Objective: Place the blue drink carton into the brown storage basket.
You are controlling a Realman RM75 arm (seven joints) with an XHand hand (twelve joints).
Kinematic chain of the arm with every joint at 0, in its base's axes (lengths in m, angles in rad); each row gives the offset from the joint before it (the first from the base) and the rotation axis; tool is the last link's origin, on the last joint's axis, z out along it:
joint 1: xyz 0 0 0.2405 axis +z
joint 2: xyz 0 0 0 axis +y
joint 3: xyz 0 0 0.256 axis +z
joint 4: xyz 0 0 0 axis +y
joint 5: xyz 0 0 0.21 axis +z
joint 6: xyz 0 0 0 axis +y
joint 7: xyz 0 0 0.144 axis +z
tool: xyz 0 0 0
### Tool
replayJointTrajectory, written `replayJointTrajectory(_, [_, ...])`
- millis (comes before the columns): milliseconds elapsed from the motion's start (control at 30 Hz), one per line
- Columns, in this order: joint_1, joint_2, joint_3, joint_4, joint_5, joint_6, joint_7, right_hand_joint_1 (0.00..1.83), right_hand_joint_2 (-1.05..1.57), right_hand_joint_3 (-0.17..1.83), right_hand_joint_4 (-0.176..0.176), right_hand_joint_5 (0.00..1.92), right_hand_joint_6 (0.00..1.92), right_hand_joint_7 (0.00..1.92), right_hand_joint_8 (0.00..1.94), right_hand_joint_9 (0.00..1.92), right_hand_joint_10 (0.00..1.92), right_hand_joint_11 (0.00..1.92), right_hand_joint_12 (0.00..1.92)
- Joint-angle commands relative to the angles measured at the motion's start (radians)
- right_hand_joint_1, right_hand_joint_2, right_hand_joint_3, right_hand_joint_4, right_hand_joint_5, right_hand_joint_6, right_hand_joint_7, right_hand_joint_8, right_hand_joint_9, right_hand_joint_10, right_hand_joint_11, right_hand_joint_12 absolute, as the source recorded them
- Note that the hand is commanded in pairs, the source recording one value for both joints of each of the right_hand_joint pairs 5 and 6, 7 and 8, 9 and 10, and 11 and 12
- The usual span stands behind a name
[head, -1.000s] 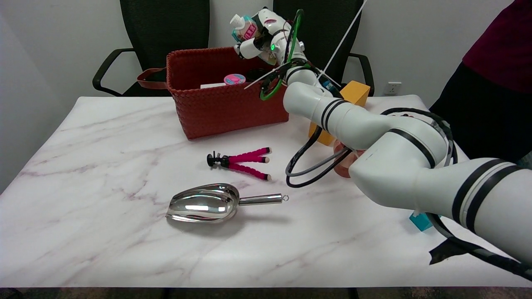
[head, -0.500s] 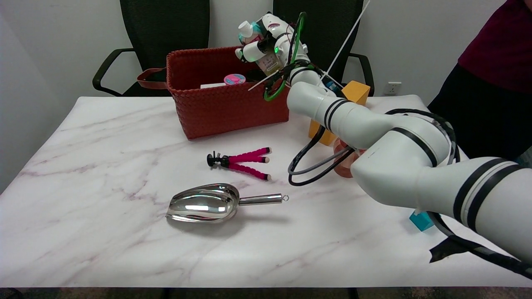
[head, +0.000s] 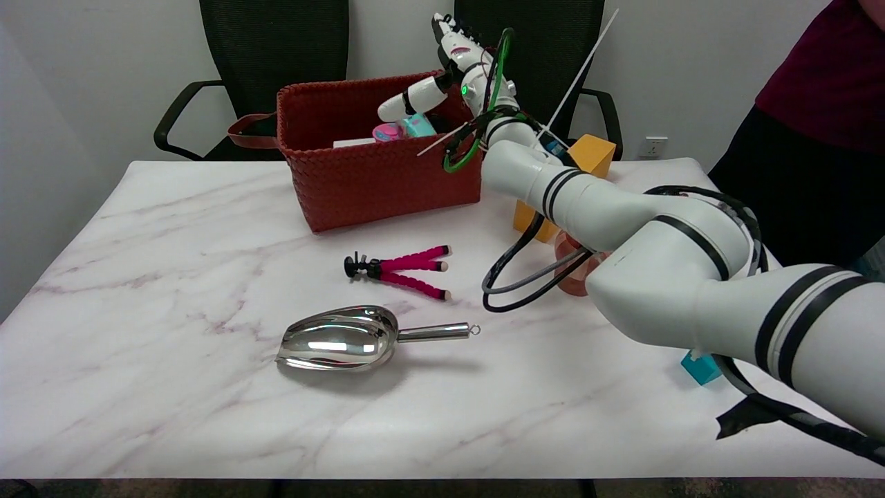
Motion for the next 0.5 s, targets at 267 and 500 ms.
replayJointTrajectory(267, [-0.042, 0.029, 0.002, 0.080, 0.053, 0.041, -0.002, 0.87, 0.19, 0.08, 0.000, 0.00, 0.00, 0.00, 0.00, 0.00, 0.00, 0.00, 0.00])
replayJointTrajectory(500, [-0.164, 0.098, 0.007, 0.253, 0.056, 0.255, -0.005, 0.92, 0.22, 0.04, 0.000, 0.00, 0.00, 0.00, 0.00, 0.00, 0.00, 0.00, 0.00])
